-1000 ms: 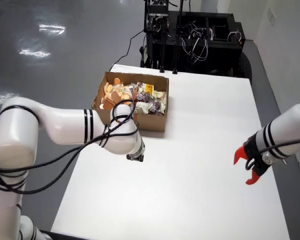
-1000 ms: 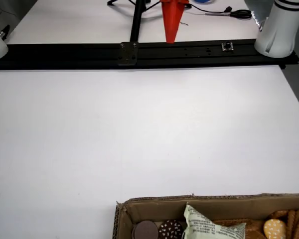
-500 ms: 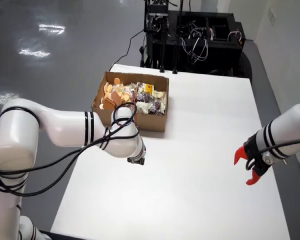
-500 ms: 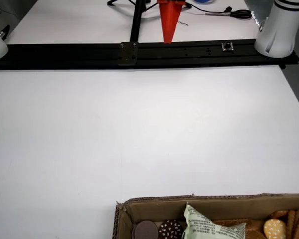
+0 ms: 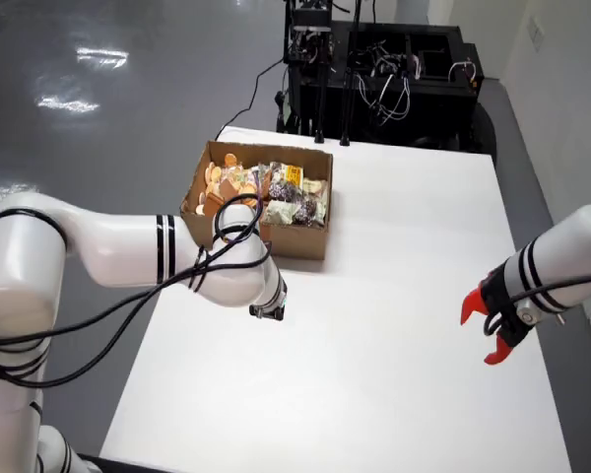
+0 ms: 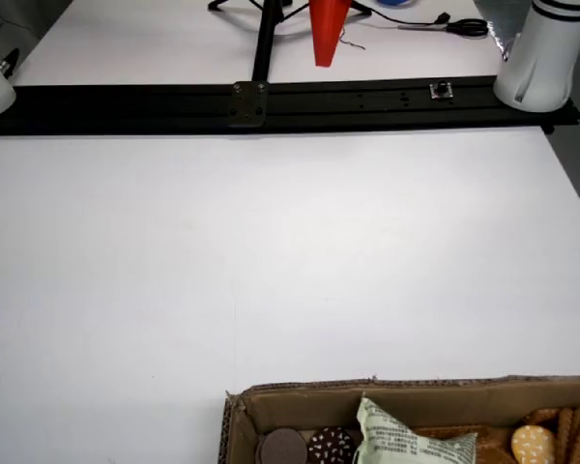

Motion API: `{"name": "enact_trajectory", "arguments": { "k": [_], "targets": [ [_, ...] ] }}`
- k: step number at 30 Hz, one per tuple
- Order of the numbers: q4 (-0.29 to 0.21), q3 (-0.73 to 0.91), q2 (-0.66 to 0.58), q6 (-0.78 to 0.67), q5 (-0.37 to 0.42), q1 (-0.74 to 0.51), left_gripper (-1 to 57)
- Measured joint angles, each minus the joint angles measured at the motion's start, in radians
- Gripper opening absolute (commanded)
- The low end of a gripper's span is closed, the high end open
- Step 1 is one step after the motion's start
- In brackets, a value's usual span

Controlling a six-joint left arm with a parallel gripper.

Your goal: Grasp a snack and put it in the bin.

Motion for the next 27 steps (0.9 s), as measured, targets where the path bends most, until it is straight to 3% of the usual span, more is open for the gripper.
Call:
{"name": "enact_trajectory", "arguments": {
  "k": [27],
  "targets": [
    [-0.019,0.0,-0.043,0.0,0.018,0.0,0.1]
  ]
}}
